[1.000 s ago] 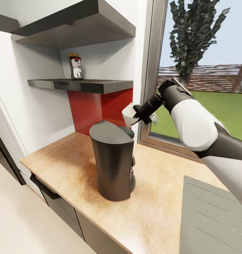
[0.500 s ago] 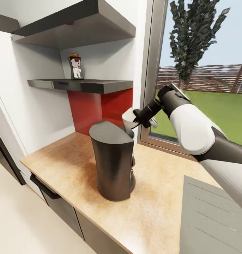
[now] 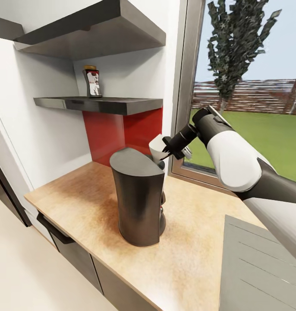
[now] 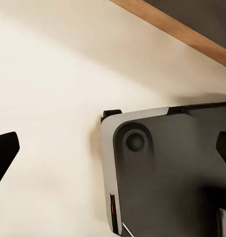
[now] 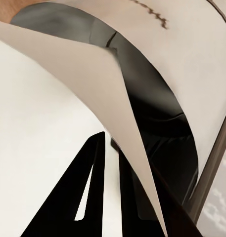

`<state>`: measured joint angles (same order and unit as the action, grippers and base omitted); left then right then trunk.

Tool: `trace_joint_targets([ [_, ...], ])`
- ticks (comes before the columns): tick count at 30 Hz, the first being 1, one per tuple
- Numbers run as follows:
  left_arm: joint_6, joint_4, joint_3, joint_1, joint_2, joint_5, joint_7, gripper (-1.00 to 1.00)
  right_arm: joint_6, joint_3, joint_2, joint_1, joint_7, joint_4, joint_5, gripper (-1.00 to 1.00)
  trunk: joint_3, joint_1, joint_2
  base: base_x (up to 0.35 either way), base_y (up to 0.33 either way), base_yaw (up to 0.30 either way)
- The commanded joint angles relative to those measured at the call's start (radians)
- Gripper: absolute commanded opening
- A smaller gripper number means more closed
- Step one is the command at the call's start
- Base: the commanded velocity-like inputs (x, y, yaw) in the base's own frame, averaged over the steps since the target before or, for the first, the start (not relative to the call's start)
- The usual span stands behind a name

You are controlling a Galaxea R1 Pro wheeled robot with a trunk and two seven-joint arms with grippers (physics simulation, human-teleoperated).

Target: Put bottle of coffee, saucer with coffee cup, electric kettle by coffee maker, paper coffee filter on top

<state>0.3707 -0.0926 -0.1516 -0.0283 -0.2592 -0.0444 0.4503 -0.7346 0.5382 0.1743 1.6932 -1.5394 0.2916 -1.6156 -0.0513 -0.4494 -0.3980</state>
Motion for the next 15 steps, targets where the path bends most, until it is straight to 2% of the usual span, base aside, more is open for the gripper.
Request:
trace_joint_targets([
  [1, 0.002, 0.001, -0.008, -0.001, 0.0, -0.005, 0.005, 1.0, -0.003, -0.006, 0.0, 0.0, -0.01, 0.001, -0.004, -1.0, -0.002, -0.001, -0.002, 0.0, 0.0, 0.0],
  [11, 0.003, 0.001, -0.008, -0.001, 0.0, -0.005, 0.005, 1.0, -0.003, -0.007, 0.0, 0.0, -0.01, 0.003, -0.004, -1.0, -0.002, -0.001, -0.002, 0.0, 0.0, 0.0],
  [12, 0.003, 0.001, -0.008, -0.001, 0.0, -0.005, 0.005, 1.0, -0.003, -0.007, 0.0, 0.0, -0.01, 0.003, -0.004, 1.0, -0.002, -0.001, -0.002, 0.0, 0.0, 0.0],
  [15, 0.003, 0.001, -0.008, -0.001, 0.0, -0.004, 0.005, 1.0, -0.003, -0.007, 0.0, 0.0, -0.009, 0.005, -0.004, 1.0, -0.002, -0.001, -0.002, 0.0, 0.0, 0.0],
])
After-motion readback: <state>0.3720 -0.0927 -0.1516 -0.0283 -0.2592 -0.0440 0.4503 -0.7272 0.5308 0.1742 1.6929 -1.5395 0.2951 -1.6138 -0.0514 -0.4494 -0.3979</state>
